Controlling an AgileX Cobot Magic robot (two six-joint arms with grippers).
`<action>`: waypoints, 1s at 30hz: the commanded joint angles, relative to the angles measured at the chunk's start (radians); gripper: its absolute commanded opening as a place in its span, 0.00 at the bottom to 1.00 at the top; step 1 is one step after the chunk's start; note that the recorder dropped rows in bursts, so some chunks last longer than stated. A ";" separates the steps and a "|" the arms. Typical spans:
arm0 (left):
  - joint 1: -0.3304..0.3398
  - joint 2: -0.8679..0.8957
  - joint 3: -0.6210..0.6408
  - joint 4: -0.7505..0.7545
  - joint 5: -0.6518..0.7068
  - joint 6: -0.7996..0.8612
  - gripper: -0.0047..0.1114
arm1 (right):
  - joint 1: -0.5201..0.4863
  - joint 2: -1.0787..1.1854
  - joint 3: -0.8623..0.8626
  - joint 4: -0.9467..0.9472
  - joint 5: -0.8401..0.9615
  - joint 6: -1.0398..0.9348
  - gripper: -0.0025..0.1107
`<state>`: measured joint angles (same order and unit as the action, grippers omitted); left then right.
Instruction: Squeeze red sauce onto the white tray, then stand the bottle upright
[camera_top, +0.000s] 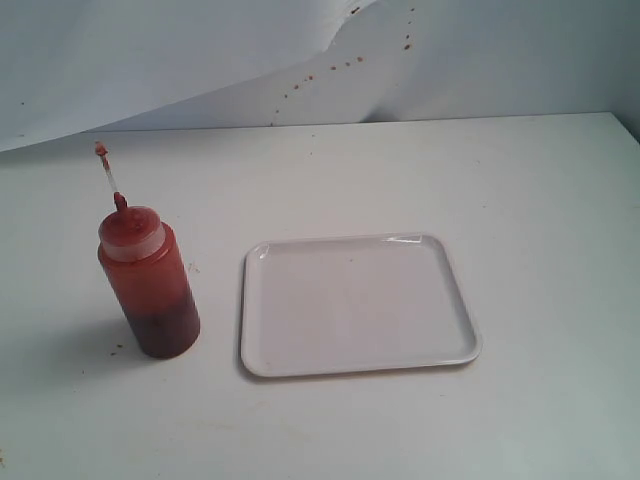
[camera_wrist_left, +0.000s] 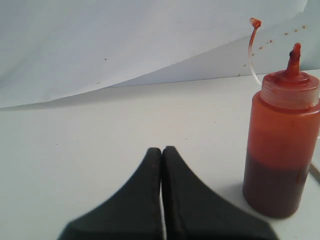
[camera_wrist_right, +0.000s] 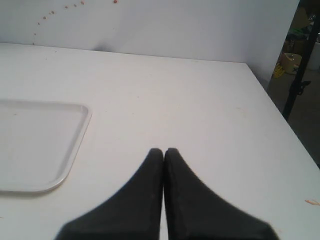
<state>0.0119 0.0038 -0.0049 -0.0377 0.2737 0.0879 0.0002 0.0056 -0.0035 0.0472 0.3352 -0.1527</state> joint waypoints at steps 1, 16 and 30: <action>0.002 -0.004 0.005 -0.006 -0.008 -0.001 0.04 | 0.005 -0.006 0.004 -0.010 -0.008 0.003 0.02; 0.002 -0.004 0.005 -0.004 -0.018 -0.001 0.04 | 0.005 -0.006 0.004 -0.010 -0.008 0.003 0.02; 0.002 -0.004 0.005 -0.030 -0.660 -0.242 0.04 | 0.005 -0.006 0.004 -0.010 -0.008 0.003 0.02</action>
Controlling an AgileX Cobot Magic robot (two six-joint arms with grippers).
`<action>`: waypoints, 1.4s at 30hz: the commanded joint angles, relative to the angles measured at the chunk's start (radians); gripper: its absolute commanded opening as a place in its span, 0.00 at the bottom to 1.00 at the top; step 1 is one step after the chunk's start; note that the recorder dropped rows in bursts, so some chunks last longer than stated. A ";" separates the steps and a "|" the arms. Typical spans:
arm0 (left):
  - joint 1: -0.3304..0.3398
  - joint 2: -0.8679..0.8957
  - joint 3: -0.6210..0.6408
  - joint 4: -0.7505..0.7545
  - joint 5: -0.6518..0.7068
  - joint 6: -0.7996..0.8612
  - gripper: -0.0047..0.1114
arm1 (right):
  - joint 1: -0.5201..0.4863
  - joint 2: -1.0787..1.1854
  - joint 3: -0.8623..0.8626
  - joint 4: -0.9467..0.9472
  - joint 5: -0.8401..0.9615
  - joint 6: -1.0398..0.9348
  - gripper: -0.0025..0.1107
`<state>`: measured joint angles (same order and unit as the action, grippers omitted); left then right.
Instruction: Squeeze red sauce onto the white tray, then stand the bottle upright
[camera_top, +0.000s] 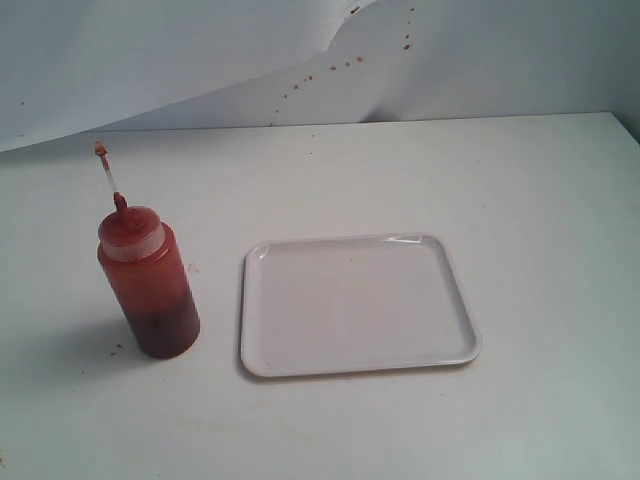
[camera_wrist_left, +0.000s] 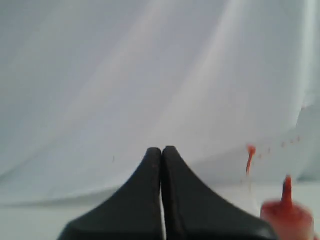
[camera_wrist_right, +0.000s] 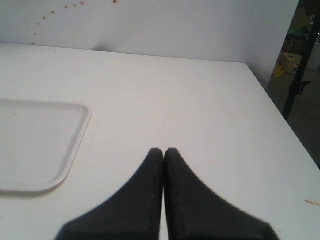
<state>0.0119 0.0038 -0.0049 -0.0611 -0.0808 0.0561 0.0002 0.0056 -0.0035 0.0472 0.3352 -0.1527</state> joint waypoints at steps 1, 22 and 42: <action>0.002 -0.004 0.005 0.028 -0.384 -0.276 0.04 | 0.005 -0.006 0.004 -0.010 -0.008 0.003 0.02; -0.001 1.302 -0.244 0.734 -0.865 -0.575 0.04 | 0.005 -0.006 0.004 -0.010 -0.008 0.003 0.02; -0.001 1.135 -0.203 0.737 -0.451 -0.527 0.04 | 0.005 -0.006 0.004 -0.010 -0.008 0.003 0.02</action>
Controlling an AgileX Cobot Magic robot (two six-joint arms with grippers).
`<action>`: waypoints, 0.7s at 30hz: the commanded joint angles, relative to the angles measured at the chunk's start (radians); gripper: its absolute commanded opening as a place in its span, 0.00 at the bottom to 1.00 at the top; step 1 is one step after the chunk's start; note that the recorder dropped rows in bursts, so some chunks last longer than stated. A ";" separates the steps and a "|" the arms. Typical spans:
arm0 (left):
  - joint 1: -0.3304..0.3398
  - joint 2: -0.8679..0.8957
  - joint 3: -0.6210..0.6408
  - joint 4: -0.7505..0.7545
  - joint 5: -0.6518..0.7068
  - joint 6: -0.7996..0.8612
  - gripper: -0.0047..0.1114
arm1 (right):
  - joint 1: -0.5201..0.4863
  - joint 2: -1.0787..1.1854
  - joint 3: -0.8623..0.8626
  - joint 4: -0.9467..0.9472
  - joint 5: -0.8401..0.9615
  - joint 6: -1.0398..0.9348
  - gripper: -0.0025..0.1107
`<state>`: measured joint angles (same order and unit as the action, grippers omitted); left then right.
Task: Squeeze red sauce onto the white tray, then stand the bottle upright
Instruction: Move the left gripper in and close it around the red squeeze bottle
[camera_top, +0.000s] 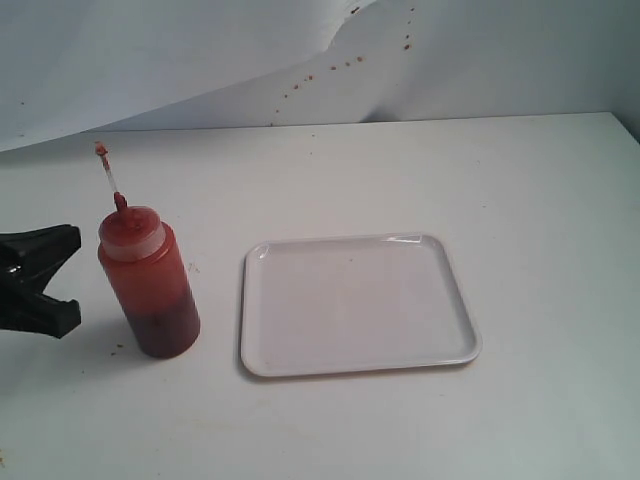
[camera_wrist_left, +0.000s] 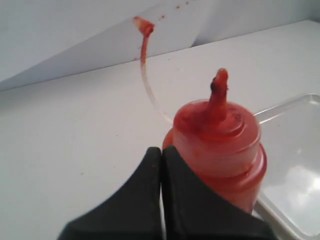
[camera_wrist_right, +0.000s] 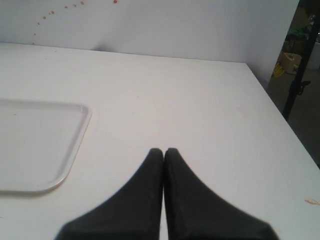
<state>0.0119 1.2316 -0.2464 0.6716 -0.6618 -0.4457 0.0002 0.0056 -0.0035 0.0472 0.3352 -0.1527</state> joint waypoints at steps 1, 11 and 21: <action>-0.001 -0.116 0.054 0.004 0.139 -0.028 0.04 | 0.005 -0.006 0.004 -0.010 -0.008 0.003 0.02; -0.001 -0.196 0.229 0.030 0.034 -0.129 0.04 | 0.005 -0.006 0.004 -0.010 -0.008 0.003 0.02; -0.001 -0.194 0.229 0.223 0.054 -0.129 0.04 | 0.005 -0.006 0.004 -0.010 -0.008 0.003 0.02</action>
<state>0.0119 1.0415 -0.0237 0.8901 -0.6001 -0.5663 0.0002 0.0056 -0.0035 0.0472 0.3352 -0.1527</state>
